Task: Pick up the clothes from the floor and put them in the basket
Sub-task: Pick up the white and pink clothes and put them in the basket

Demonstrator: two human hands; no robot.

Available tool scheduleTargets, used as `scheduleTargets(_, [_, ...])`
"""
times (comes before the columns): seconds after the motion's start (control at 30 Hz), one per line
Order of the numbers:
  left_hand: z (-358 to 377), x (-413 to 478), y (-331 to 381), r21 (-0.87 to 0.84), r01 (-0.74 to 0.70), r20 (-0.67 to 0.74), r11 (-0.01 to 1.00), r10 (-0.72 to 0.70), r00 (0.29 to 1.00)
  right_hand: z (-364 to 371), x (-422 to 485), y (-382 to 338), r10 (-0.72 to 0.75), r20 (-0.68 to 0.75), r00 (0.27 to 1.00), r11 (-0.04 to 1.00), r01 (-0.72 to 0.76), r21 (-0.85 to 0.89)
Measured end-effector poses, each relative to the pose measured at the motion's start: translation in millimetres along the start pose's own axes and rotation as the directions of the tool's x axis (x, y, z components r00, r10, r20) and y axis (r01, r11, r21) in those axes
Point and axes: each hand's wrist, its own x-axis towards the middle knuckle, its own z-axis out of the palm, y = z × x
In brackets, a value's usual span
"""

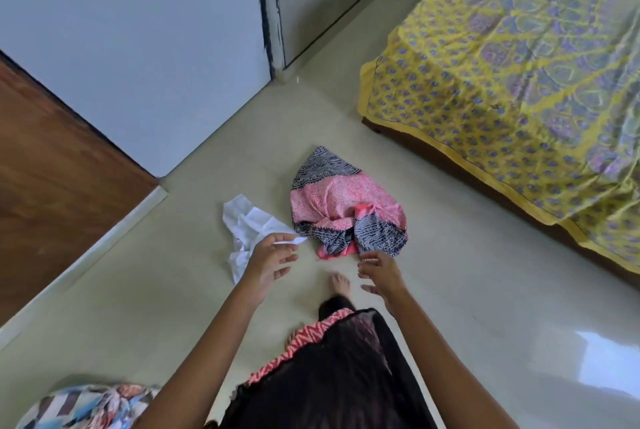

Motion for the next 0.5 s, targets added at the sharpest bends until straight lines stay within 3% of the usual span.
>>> scheduleTargets(0.2, [-18, 122, -1, 0.075, 0.081, -0.263, 0.994, -0.059, 0.963, 19, 131, -37, 0.108, 0.084, 0.991, 0.965, -0.084, -0.25])
scheduleTargets(0.3, [-30, 189, -27, 0.06, 0.224, -0.289, 0.973, -0.198, 0.937, 36, 210, -36, 0.133, 0.106, 0.985, 0.916, -0.081, -0.393])
scheduleTargets(0.5, [-60, 335, -105, 0.11, 0.386, -0.362, 0.916, -0.325, 0.874, 94, 346, -7, 0.148, 0.177, 0.973, 0.816, -0.019, -0.577])
